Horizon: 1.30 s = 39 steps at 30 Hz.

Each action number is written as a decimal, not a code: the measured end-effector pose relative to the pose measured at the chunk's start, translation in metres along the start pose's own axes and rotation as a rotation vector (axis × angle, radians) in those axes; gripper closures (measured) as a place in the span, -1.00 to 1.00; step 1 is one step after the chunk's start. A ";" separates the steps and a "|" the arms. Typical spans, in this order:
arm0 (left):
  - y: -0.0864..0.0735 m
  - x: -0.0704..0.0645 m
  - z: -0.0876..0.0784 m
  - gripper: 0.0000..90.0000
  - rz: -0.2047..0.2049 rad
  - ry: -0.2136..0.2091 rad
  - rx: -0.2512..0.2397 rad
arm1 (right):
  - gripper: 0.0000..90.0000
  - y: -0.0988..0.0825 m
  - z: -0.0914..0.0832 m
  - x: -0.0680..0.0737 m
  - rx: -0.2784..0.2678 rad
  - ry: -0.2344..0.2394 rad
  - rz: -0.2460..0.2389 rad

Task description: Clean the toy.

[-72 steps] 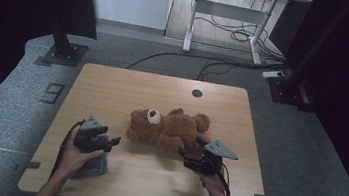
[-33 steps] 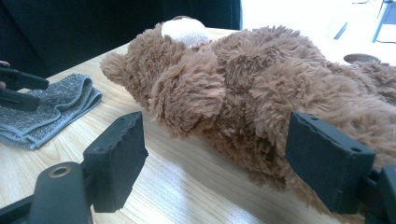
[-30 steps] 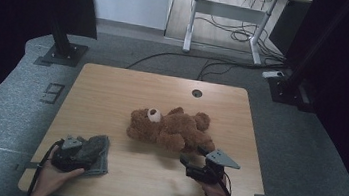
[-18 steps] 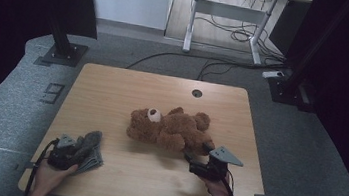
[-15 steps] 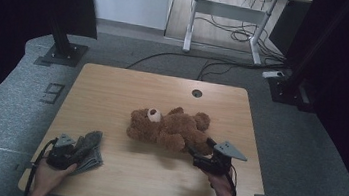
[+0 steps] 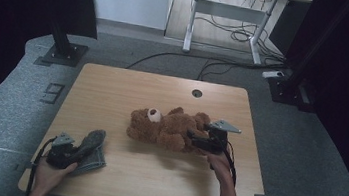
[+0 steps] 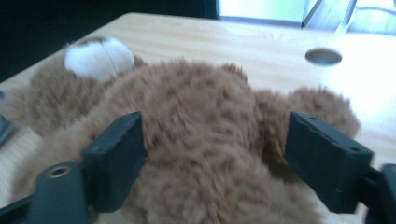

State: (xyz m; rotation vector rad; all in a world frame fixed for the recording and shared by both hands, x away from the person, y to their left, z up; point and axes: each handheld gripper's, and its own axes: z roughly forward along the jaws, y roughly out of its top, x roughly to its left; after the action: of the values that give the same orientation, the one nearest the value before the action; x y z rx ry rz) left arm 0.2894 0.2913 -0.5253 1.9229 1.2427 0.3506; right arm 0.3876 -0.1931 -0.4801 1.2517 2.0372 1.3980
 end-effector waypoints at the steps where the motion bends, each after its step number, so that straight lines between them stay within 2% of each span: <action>1: 0.002 -0.002 -0.002 0.65 0.003 -0.009 -0.011 | -0.51 -0.003 0.000 -0.001 0.007 0.004 0.001; 4: 0.007 -0.007 -0.003 0.66 0.009 -0.034 -0.036 | -0.47 -0.021 0.002 -0.002 0.039 0.014 0.002; 8: 0.023 -0.023 0.002 0.65 0.026 -0.096 -0.065 | -0.38 -0.037 0.002 -0.003 0.051 0.041 0.001; 9: 0.032 -0.033 0.005 0.65 0.046 -0.117 -0.074 | -0.33 -0.038 0.001 -0.003 0.052 0.045 -0.003; 14: 0.062 -0.067 0.019 0.65 0.101 -0.193 -0.093 | -0.07 -0.042 -0.004 0.001 0.053 0.065 -0.034; 19: 0.095 -0.105 0.042 0.65 0.158 -0.258 -0.097 | -0.03 -0.045 -0.007 0.002 0.036 0.068 -0.034; 23: 0.116 -0.132 0.057 0.65 0.182 -0.310 -0.117 | -0.01 -0.046 -0.008 0.002 0.028 0.069 -0.034; 26: 0.131 -0.152 0.071 0.65 0.195 -0.347 -0.111 | 0.01 -0.047 -0.007 0.003 0.023 0.070 -0.031; 28: 0.140 -0.167 0.083 0.65 0.221 -0.357 -0.098 | 0.04 -0.047 -0.007 0.003 0.021 0.069 -0.034; 30: 0.144 -0.177 0.090 0.65 0.244 -0.350 -0.086 | 0.06 -0.047 -0.008 0.004 0.018 0.067 -0.035; 32: 0.147 -0.187 0.101 0.65 0.247 -0.364 -0.070 | 0.08 -0.048 -0.008 0.004 0.018 0.067 -0.038; 35: 0.147 -0.197 0.113 0.65 0.254 -0.363 -0.045 | 0.10 -0.048 -0.008 0.004 0.016 0.070 -0.035; 39: 0.142 -0.201 0.127 0.65 0.258 -0.343 -0.013 | 0.13 -0.049 -0.008 0.004 0.017 0.070 -0.040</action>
State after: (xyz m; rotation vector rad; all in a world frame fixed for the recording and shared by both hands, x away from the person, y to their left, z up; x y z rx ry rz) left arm 0.3598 0.0307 -0.4639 2.0328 0.7716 0.1493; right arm 0.3574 -0.1998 -0.5186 1.1785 2.1129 1.4275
